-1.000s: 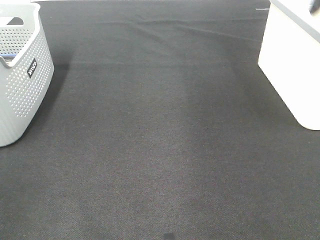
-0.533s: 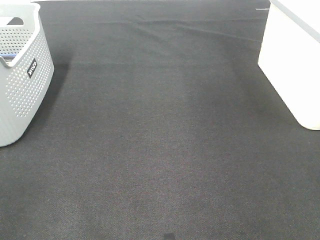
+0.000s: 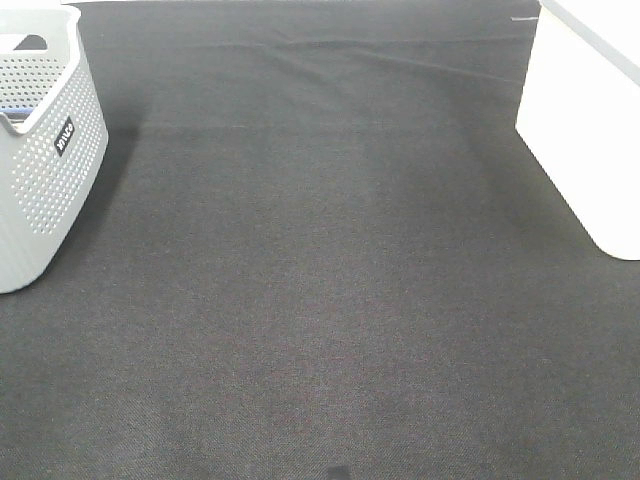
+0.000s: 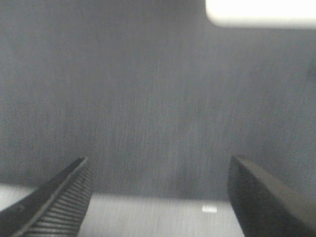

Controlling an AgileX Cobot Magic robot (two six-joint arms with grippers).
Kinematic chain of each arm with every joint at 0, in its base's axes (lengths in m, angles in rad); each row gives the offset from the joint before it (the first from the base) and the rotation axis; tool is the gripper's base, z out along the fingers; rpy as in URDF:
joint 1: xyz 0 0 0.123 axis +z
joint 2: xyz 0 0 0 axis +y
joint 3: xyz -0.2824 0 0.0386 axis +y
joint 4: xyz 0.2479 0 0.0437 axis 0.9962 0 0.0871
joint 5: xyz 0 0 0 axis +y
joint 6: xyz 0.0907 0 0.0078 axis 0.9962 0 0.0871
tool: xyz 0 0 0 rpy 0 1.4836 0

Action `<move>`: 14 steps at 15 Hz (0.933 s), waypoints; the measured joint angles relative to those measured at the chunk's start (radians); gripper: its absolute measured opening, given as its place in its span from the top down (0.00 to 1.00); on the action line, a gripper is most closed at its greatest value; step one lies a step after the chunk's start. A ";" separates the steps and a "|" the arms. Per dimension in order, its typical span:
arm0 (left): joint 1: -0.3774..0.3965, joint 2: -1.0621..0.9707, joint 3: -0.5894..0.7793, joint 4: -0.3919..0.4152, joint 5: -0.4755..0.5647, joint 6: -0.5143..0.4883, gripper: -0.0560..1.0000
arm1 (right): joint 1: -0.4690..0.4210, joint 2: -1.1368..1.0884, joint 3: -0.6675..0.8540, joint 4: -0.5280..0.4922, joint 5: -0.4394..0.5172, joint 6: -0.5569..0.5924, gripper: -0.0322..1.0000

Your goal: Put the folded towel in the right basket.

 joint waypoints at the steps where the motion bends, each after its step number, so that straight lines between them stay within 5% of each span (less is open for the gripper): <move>1: 0.000 0.000 0.000 0.000 0.000 0.000 0.02 | 0.000 -0.053 0.013 0.000 -0.020 -0.004 0.27; 14: 0.000 0.000 0.000 0.000 0.000 0.000 0.02 | 0.000 -0.127 0.024 0.000 -0.045 -0.006 0.27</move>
